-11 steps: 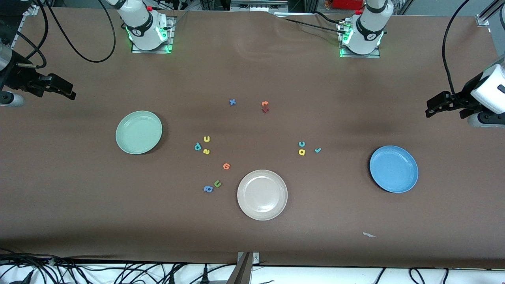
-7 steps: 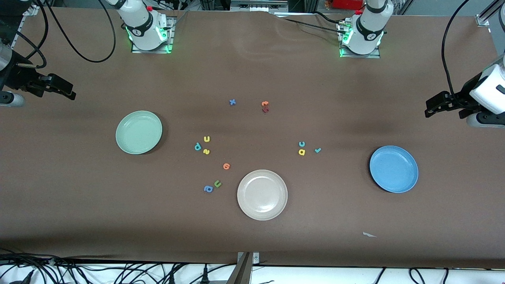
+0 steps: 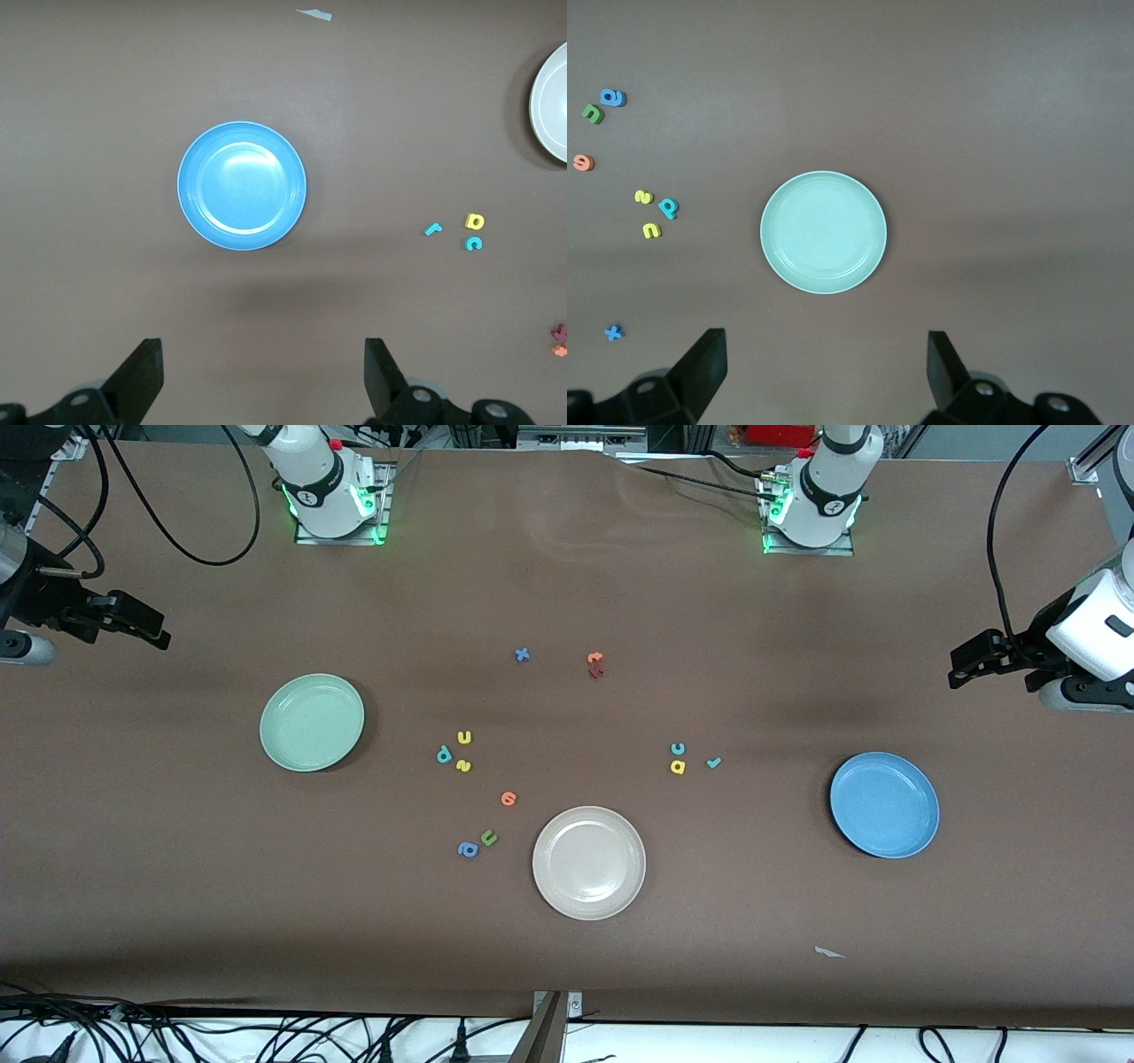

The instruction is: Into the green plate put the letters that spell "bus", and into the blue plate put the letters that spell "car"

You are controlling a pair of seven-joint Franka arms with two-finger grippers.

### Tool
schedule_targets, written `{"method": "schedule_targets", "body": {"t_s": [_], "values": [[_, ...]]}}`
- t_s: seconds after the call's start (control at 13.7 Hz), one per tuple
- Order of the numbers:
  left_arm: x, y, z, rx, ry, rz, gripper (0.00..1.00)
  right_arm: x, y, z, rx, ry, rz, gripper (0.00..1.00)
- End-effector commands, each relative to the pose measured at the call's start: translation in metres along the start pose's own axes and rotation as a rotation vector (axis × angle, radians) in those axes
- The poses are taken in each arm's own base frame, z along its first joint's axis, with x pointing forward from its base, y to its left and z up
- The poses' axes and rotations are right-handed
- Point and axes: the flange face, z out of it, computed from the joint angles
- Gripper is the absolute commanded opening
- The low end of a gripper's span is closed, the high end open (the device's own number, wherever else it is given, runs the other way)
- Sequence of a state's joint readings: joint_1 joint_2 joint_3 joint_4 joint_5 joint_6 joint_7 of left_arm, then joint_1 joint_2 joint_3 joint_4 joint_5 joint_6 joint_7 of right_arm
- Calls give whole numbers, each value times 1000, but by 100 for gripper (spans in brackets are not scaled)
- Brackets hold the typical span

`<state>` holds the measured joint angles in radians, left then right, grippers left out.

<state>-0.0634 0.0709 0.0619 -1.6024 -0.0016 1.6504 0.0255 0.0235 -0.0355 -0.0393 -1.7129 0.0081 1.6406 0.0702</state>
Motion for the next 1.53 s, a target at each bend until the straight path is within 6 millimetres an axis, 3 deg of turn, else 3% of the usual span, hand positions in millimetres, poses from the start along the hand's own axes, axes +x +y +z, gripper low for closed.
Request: {"method": "schedule_targets", "body": {"t_s": [0.0,0.36,0.73,1.46], "values": [[1,0,-4,31,1,24,100,4,-2,-6,-5,10,-7,100],[3,1,-1,31,-4,24,100,4,-5,-5,-5,10,-13,100],[3,1,0,31,-6,26,100,4,-37,-18,-10,40,-71,100],[3,-8,-2,30,-3,15,100,8,-34,-12,-10,33,-64,100]]}}
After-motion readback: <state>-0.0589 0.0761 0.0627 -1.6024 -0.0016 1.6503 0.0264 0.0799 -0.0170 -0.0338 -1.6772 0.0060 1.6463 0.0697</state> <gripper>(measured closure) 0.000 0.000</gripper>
